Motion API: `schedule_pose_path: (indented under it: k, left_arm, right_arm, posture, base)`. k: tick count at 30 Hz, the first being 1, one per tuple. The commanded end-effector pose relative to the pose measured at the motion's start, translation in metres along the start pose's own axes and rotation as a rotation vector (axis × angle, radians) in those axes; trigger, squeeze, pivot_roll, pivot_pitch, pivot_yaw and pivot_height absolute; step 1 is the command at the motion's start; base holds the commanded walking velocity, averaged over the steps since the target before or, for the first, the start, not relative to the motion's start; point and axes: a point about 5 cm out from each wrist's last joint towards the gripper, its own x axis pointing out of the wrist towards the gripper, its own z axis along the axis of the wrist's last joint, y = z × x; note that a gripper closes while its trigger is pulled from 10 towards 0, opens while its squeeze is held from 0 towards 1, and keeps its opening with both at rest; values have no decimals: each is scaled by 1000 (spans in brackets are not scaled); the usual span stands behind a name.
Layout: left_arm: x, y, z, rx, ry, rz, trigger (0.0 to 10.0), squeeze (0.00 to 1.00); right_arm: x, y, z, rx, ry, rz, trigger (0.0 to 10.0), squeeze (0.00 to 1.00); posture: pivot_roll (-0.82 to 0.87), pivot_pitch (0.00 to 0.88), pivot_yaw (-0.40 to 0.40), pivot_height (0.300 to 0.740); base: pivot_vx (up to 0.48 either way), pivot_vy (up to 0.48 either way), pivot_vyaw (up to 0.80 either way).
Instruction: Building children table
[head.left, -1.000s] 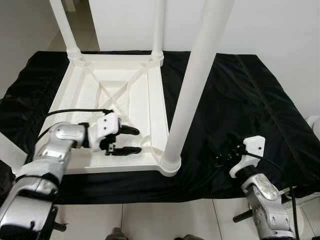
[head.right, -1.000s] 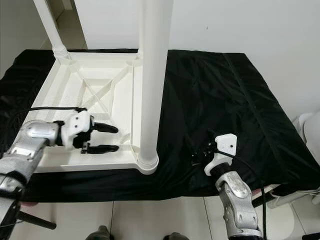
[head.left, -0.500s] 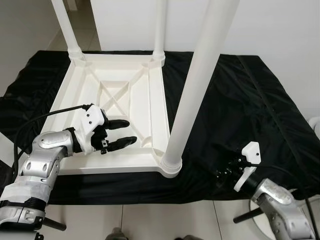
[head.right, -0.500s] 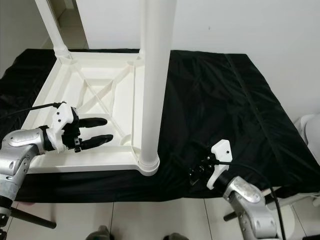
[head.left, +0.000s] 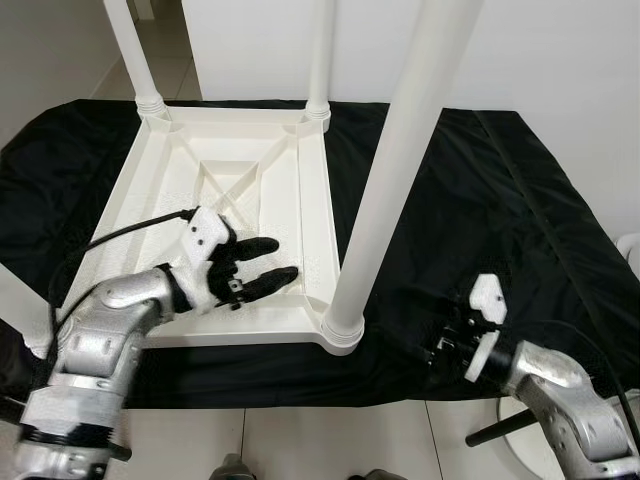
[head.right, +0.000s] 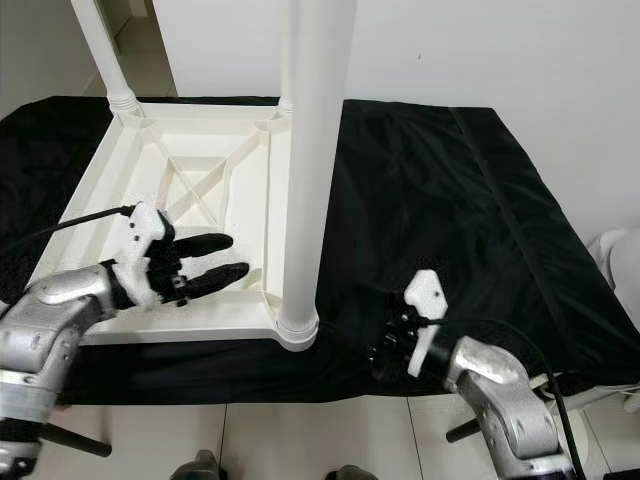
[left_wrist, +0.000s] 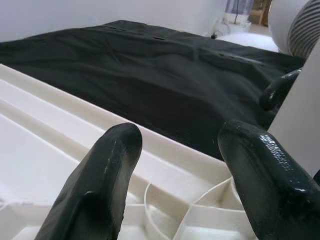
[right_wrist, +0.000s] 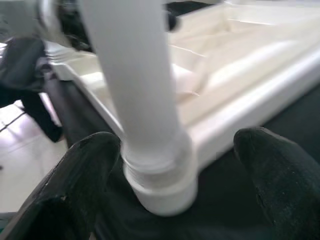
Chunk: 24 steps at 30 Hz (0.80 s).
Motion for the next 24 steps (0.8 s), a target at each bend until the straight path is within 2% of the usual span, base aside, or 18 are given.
schedule_pose_path:
  k: [1, 3, 7, 10, 12, 13, 15, 19, 21, 22, 24]
  left_arm:
    - [2, -2, 3, 34, 18, 42, 10000, 0]
    - [3, -3, 4, 38, 25, 59, 10000, 0]
    - [11, -3, 4, 40, 34, 121, 10000, 0]
    - [11, -3, 4, 40, 34, 121, 10000, 0]
    - [17, -5, 3, 27, 35, 128, 10000, 0]
    - [17, -5, 3, 27, 35, 128, 10000, 0]
    - [24, -5, 1, 32, 38, 148, 10000, 0]
    - [27, -5, 0, 36, 42, 160, 10000, 0]
    - [33, 0, -3, 25, 57, 226, 10000, 0]
    - [33, 0, -3, 25, 57, 226, 10000, 0]
    - [39, 8, -9, 8, 68, 297, 10000, 0]
  right_arm:
    - [4, 1, 0, 10, 7, 37, 10000, 0]
    - [5, 1, 1, 5, 9, 43, 10000, 0]
    - [25, -4, 3, -7, -25, 26, 10000, 0]
    - [25, -4, 3, -7, -25, 26, 10000, 0]
    - [37, -6, 2, -23, -40, -1, 10000, 0]
    - [37, -6, 2, -23, -40, -1, 10000, 0]
    - [51, -8, 0, -32, -63, -43, 10000, 0]
    - [56, -8, -1, -32, -70, -60, 10000, 0]
    - [68, -7, -1, -22, -101, -97, 10000, 0]
    - [68, -7, -1, -22, -101, -97, 10000, 0]
    - [81, -7, -1, -1, -145, -171, 10000, 0]
  posture:
    - [129, 0, -24, 740]
    - [129, 0, -24, 740]
    - [126, 0, -37, 740]
    - [126, 0, -37, 740]
    - [125, 0, -47, 740]
    - [125, 0, -47, 740]
    - [123, 3, -54, 740]
    - [124, 6, -55, 740]
    - [114, 13, -54, 740]
    - [114, 13, -54, 740]
    - [94, 20, -52, 740]
  base:
    - [0, 0, 0]
    - [0, 0, 0]
    - [0, 0, 0]
    - [0, 0, 0]
    - [0, 0, 0]
    - [0, 0, 0]
    - [0, 0, 0]
    - [0, 0, 0]
    - [0, 0, 0]
    - [0, 0, 0]
    - [0, 0, 0]
